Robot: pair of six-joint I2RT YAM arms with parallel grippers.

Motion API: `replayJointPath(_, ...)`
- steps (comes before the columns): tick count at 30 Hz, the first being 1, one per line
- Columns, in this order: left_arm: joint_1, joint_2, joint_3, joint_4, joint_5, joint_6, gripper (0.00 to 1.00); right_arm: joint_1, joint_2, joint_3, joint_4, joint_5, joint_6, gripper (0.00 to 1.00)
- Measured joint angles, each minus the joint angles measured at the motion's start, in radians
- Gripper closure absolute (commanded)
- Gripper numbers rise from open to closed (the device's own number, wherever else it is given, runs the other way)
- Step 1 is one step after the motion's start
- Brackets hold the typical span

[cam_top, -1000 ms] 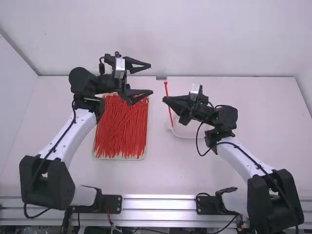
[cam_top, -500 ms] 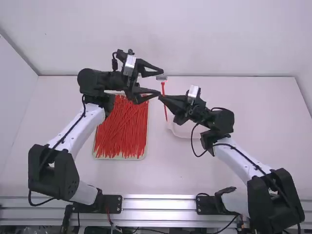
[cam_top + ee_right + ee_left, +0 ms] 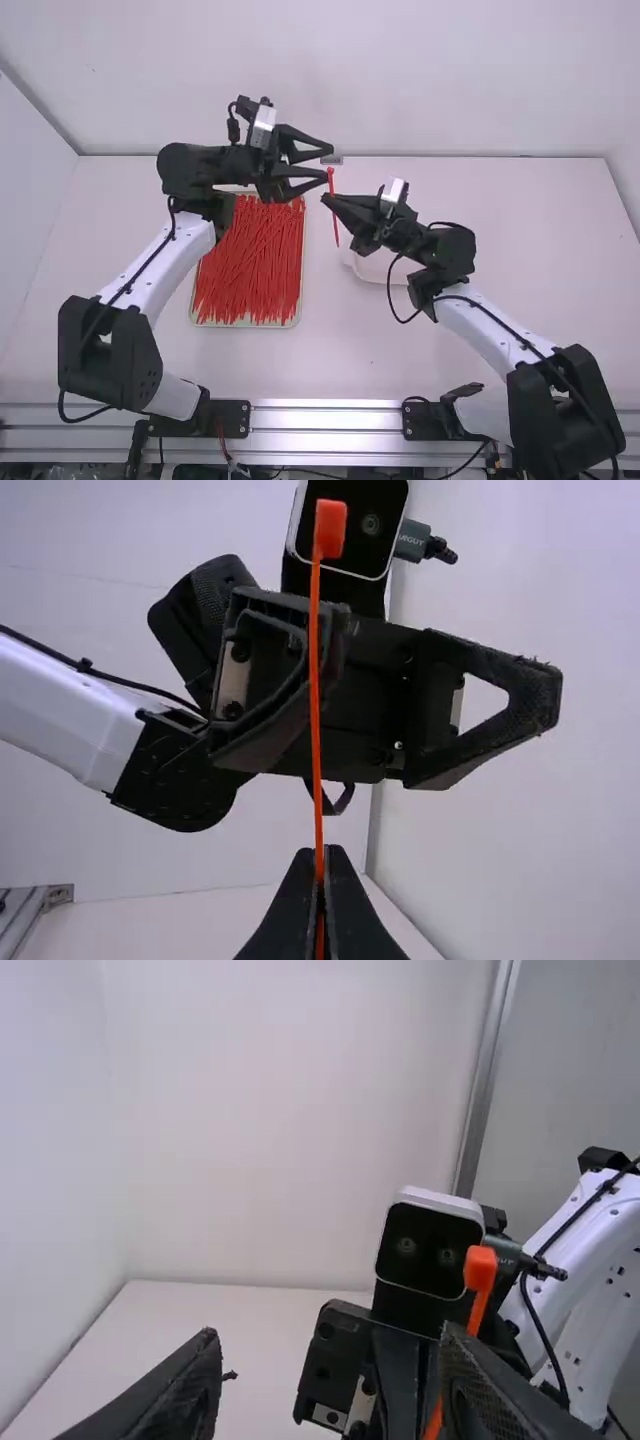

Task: Fasten the cable tie

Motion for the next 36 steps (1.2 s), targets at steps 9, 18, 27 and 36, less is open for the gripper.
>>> replayJointPath(9, -0.004, 0.000, 0.000, 0.060, 0.026, -0.051, 0.39, -0.018, 0.000, 0.000, 0.015, -0.001, 0.010, 1.00)
replayJointPath(18, -0.004, 0.000, 0.000, 0.068, 0.025, -0.084, 0.33, -0.023, 0.000, 0.000, 0.032, 0.000, 0.033, 1.00)
replayJointPath(27, -0.048, 0.000, 0.000, 0.112, 0.015, -0.102, 0.42, -0.023, 0.000, 0.000, 0.068, 0.008, 0.059, 1.00)
replayJointPath(36, -0.069, 0.000, 0.000, 0.122, 0.002, -0.103, 0.58, -0.023, 0.000, 0.000, 0.056, 0.024, 0.069, 1.00)
